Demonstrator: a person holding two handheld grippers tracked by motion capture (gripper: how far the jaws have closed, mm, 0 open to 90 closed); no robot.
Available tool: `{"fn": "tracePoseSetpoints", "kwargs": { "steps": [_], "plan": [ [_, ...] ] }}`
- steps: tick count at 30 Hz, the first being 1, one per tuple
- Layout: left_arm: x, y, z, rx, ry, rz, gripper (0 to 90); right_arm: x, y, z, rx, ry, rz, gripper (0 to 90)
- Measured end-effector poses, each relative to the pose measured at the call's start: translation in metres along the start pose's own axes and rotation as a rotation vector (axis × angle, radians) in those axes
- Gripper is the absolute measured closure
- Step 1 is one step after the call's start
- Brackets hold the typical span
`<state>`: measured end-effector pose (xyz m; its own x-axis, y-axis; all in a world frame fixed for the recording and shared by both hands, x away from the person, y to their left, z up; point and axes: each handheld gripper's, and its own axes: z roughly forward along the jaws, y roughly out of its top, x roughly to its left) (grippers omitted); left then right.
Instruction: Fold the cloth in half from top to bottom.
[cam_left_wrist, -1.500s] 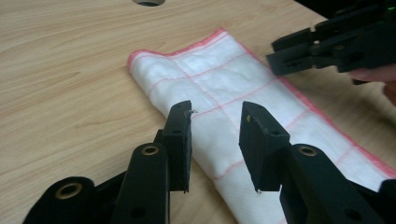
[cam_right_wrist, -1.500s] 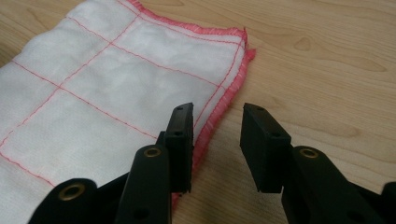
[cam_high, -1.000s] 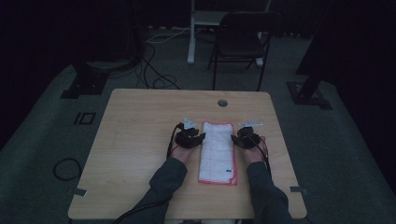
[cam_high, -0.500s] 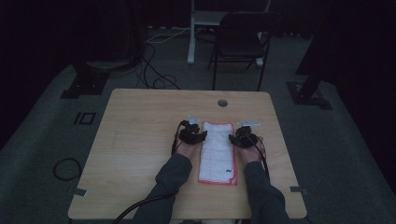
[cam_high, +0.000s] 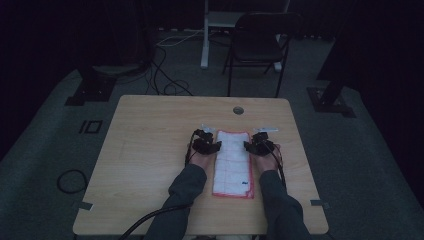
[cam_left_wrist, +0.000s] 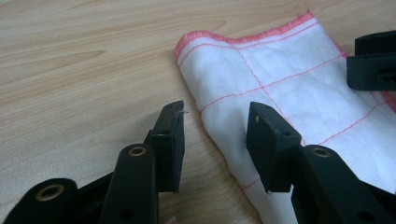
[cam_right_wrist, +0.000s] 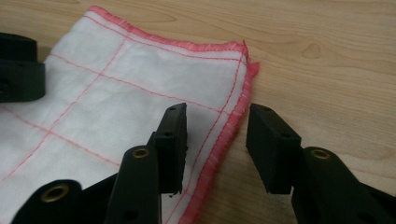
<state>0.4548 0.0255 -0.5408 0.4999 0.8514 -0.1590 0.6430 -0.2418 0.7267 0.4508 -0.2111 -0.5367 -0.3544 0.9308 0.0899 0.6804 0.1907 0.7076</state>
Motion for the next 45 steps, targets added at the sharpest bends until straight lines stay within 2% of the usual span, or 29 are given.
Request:
{"fn": "tracePoseSetpoints", "kwargs": {
  "steps": [7,12,14,22,29,31,37,42,45],
  "plan": [
    [0.002,0.003,0.001,0.013,-0.006,-0.005,56.7,-0.001,0.004,0.004,0.002,-0.011,0.019,55.8],
    [0.003,0.004,0.003,0.010,-0.011,-0.009,56.3,-0.001,0.009,0.006,0.019,-0.039,-0.009,55.9],
    [0.003,0.005,0.003,0.014,-0.010,-0.015,56.2,0.000,0.012,0.007,0.024,-0.043,-0.006,56.0],
    [0.001,0.008,0.005,0.032,0.002,0.005,55.9,-0.004,0.015,0.011,0.048,-0.031,0.028,54.2],
    [-0.001,0.012,0.008,0.044,0.011,0.005,55.3,-0.004,0.015,0.012,0.047,-0.033,0.028,53.9],
    [-0.002,0.012,0.008,0.048,0.018,0.012,55.3,-0.004,0.015,0.012,0.046,-0.033,0.022,55.3],
    [-0.006,0.011,0.008,0.054,0.028,0.039,59.3,-0.001,0.016,0.012,0.059,-0.002,-0.010,68.0],
    [-0.007,0.011,0.007,0.062,0.004,0.017,71.9,0.001,0.019,0.012,0.091,0.036,0.001,81.5],
    [-0.008,0.012,0.007,0.076,-0.010,0.010,79.5,0.002,0.020,0.012,0.093,0.043,0.006,85.0]
  ]
}}
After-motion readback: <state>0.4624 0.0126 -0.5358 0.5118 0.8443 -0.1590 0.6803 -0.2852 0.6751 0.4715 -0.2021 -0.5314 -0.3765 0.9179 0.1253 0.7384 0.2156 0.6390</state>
